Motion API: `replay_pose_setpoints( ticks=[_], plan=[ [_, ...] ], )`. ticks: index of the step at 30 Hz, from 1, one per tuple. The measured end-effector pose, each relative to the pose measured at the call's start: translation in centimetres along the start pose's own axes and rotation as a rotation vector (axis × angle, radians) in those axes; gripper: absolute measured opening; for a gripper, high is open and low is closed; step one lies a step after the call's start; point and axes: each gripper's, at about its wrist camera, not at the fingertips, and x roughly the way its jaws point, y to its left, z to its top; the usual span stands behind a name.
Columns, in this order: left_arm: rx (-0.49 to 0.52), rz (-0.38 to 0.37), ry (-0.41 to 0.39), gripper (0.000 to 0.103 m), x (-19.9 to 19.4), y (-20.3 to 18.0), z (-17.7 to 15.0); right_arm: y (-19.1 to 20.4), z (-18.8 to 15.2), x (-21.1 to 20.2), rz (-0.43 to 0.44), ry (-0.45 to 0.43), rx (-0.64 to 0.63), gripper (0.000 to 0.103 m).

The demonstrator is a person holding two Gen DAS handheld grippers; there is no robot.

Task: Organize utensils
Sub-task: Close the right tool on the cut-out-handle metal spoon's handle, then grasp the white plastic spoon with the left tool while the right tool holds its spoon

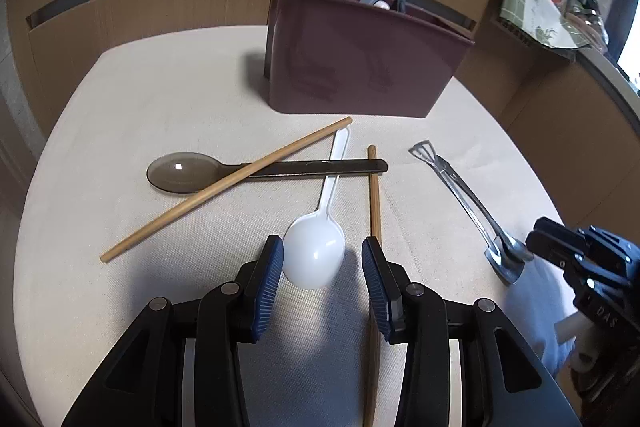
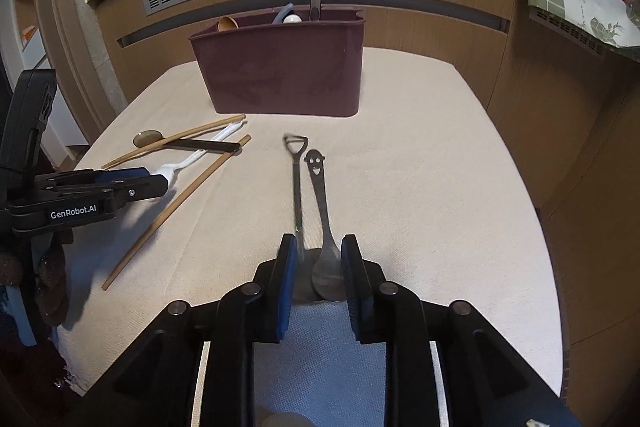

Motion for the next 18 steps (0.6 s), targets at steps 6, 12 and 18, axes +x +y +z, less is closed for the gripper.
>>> replay_pose_setpoints(
  ticks=[6,12,18],
  plan=[
    [0.027,0.061,-0.001,0.042,0.2,0.1,-0.1,-0.4,0.3,0.6,-0.006,0.007,0.014,0.021],
    [0.116,0.104,0.035,0.042,2.6,-1.9,2.1,-0.5,0.8,0.9,0.012,0.000,0.016,0.021],
    [0.124,0.081,0.086,0.029,3.2,-1.7,3.5,0.1,3.1,2.9,0.102,0.052,-0.033,0.021]
  ],
)
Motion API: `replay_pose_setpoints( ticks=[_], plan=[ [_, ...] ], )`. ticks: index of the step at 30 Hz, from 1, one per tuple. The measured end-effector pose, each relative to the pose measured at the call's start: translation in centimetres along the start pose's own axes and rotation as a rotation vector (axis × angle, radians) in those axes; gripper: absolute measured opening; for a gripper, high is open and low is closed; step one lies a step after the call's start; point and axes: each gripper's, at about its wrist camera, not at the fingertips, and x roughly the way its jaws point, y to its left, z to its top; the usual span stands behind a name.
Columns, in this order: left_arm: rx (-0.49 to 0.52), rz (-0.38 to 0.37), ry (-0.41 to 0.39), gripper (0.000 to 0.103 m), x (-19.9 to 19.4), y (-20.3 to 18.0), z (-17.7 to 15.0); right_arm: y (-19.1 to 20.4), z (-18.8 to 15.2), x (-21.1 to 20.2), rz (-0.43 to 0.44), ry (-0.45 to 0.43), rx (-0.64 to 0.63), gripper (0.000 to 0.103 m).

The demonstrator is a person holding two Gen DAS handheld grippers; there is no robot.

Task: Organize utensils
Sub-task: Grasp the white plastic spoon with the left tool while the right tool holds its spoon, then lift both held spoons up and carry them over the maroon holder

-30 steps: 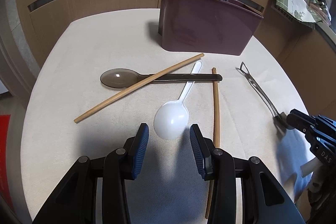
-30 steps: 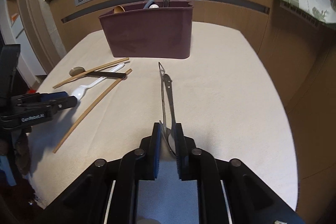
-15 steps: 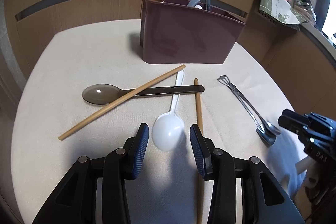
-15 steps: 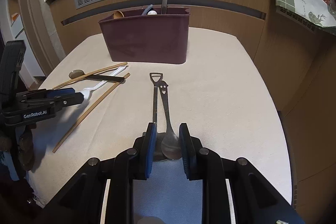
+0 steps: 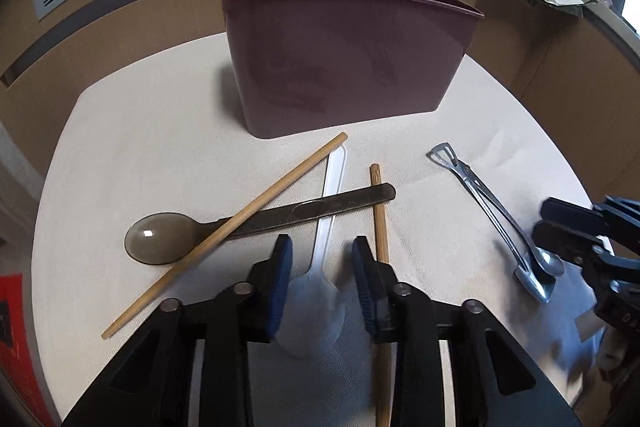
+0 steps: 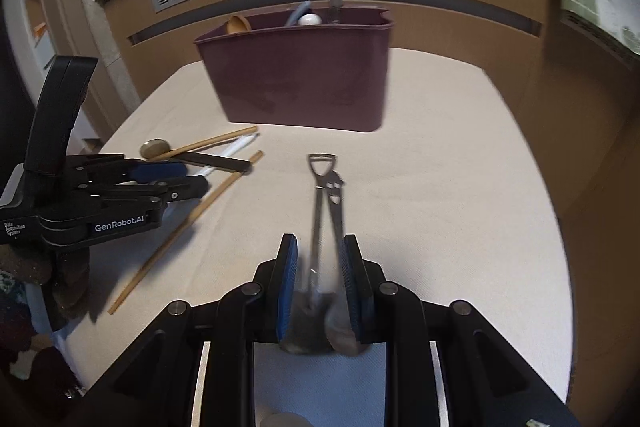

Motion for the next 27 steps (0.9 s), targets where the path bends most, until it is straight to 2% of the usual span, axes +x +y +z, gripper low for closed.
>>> replay_pose_setpoints(
  ticks=[2,6,13,19,27],
  plan=[
    [0.002,-0.011,0.007,0.028,-0.4,0.4,-0.7,0.4,0.7,1.2,0.026,0.033,-0.021,0.021],
    [0.023,-0.024,0.025,0.028,-2.4,1.1,-3.3,0.6,1.7,3.6,0.021,0.096,-0.031,0.021],
    [0.012,-0.094,0.086,0.028,-4.4,2.2,-6.0,1.1,3.7,6.5,-0.009,0.109,-0.049,0.020],
    [0.057,-0.084,0.097,0.028,-3.1,1.2,-4.1,1.4,5.1,7.8,-0.023,0.104,-0.060,0.020],
    [0.114,-0.107,0.088,0.029,0.5,0.0,0.9,0.5,4.0,6.7,0.000,0.101,-0.058,0.020]
  ],
)
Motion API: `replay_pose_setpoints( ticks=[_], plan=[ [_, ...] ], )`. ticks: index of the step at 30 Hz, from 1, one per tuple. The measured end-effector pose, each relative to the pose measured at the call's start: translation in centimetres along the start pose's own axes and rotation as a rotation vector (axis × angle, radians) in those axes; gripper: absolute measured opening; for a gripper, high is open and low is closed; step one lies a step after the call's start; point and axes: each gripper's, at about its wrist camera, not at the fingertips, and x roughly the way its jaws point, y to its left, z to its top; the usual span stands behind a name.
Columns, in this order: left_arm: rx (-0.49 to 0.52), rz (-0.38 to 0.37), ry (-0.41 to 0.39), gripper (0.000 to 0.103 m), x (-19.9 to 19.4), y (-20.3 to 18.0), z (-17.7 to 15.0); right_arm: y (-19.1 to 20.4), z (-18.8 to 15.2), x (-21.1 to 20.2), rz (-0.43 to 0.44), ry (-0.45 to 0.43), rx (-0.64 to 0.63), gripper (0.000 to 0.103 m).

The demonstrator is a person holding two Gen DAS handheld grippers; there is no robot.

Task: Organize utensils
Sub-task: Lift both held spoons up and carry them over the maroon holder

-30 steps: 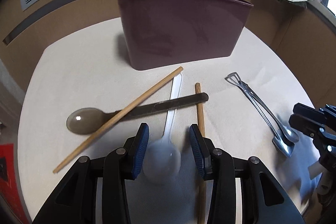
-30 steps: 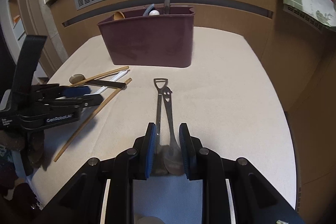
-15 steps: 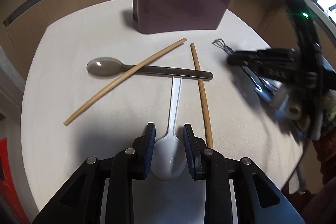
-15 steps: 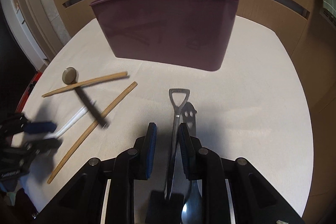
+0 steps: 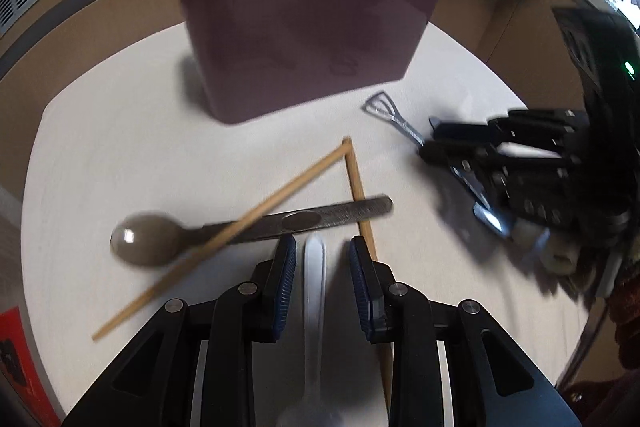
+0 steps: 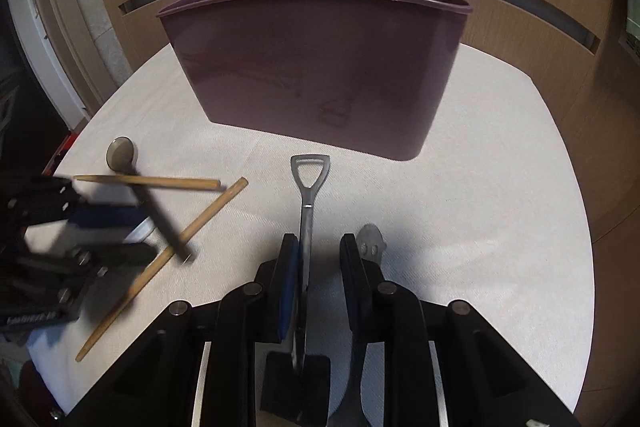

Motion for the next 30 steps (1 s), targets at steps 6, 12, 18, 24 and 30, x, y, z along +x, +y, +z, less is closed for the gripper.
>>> replay_pose_setpoints(
  ticks=[6,12,18,24,30],
  plan=[
    [-0.077,0.015,-0.007,0.029,0.3,2.7,1.6,0.8,1.6,1.1,-0.013,0.020,-0.039,0.023],
    [-0.092,-0.029,0.011,0.030,-1.3,4.0,-0.7,1.9,4.2,3.1,-0.025,0.018,-0.102,0.031],
    [-0.043,-0.059,0.027,0.031,-2.5,2.7,-2.2,2.0,5.9,4.3,-0.010,0.030,-0.108,0.037],
    [-0.003,-0.027,0.030,0.031,-2.6,0.4,-2.6,2.2,4.2,3.2,-0.037,0.004,-0.118,0.007],
    [-0.004,-0.004,0.033,0.031,-1.7,-0.2,-2.1,0.5,0.9,0.3,0.001,0.002,-0.060,0.004]
  ],
)
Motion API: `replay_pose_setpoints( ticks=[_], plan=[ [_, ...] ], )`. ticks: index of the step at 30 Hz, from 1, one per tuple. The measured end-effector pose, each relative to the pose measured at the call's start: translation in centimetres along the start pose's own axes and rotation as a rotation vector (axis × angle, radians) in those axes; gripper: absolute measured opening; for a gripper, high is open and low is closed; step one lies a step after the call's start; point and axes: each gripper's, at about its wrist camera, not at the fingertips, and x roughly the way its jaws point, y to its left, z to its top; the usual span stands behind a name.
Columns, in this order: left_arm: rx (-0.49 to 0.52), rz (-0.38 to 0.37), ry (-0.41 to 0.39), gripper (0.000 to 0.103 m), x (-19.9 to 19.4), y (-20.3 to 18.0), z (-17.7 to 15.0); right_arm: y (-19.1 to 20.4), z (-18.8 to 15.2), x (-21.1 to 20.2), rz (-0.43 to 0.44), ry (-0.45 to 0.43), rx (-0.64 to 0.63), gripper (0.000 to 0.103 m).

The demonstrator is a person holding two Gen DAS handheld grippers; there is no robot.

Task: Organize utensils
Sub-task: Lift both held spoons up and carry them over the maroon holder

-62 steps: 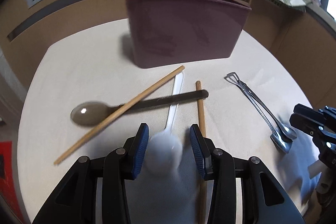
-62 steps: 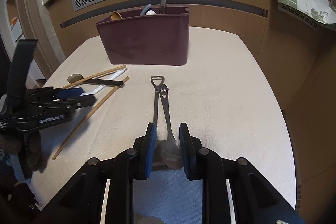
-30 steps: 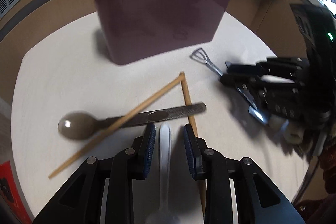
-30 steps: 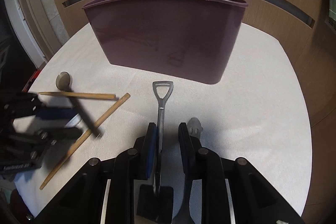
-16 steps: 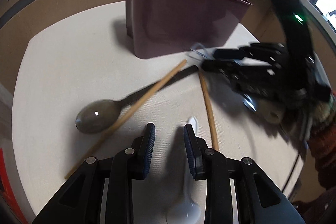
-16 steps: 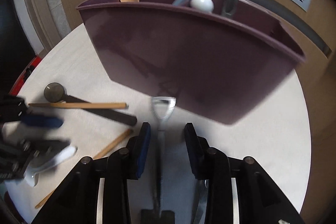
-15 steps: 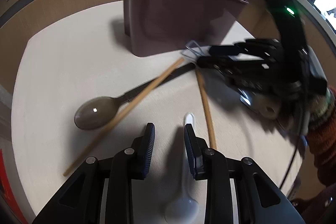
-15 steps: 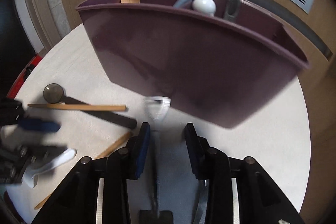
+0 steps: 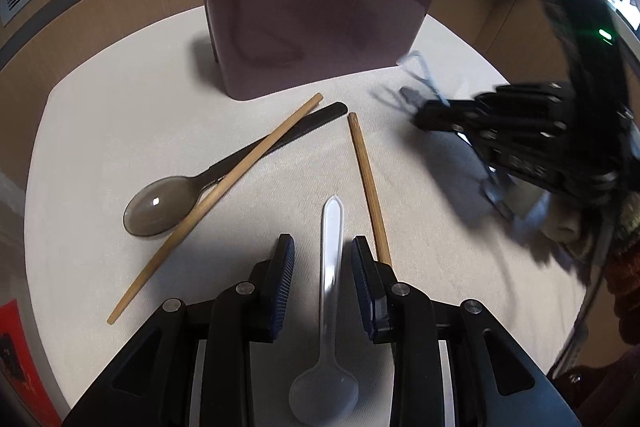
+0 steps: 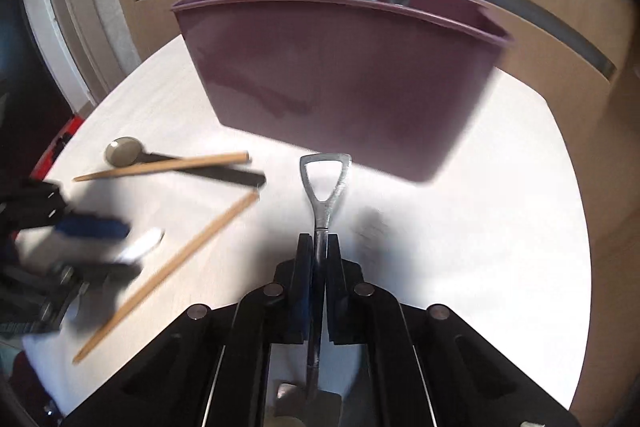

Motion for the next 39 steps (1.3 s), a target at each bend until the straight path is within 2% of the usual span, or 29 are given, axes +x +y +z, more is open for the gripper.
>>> replay_pose_setpoints(
  ticks=[4,6,8,9,17,21,25,33,39],
  plan=[
    [0.070,0.056,0.016,0.027,0.6,-1.1,0.8,-1.2,-1.7,-3.0,0.011,-0.059,0.061,0.004],
    [0.089,0.064,0.017,0.012,1.3,-1.2,1.7,-1.3,-2.1,-4.3,0.000,-0.102,0.068,0.004],
    [0.078,0.077,0.004,0.012,1.3,-1.0,1.7,-1.4,-2.2,-5.3,0.005,-0.132,0.073,0.003],
    [0.066,0.080,-0.018,0.012,0.9,-0.9,1.7,-1.5,-2.2,-5.7,0.014,-0.146,0.079,0.003],
    [-0.109,0.018,-0.348,0.011,-7.8,0.2,1.4,-1.6,-1.6,-9.0,0.034,-0.253,0.121,0.002],
    [-0.129,0.021,-0.417,0.011,-9.3,0.0,1.8,-1.0,-1.4,-10.3,0.032,-0.287,0.124,0.001],
    [-0.125,0.019,-0.429,0.012,-10.7,0.2,1.6,-0.3,-1.0,-11.2,0.017,-0.309,0.101,0.000],
    [-0.173,-0.003,-0.465,0.011,-10.6,0.3,2.3,-0.5,-0.6,-12.0,0.011,-0.319,0.102,0.000],
    [-0.169,-0.018,-0.525,0.012,-11.6,0.2,4.8,-1.2,0.8,-13.3,0.014,-0.333,0.119,0.000]
  ],
)
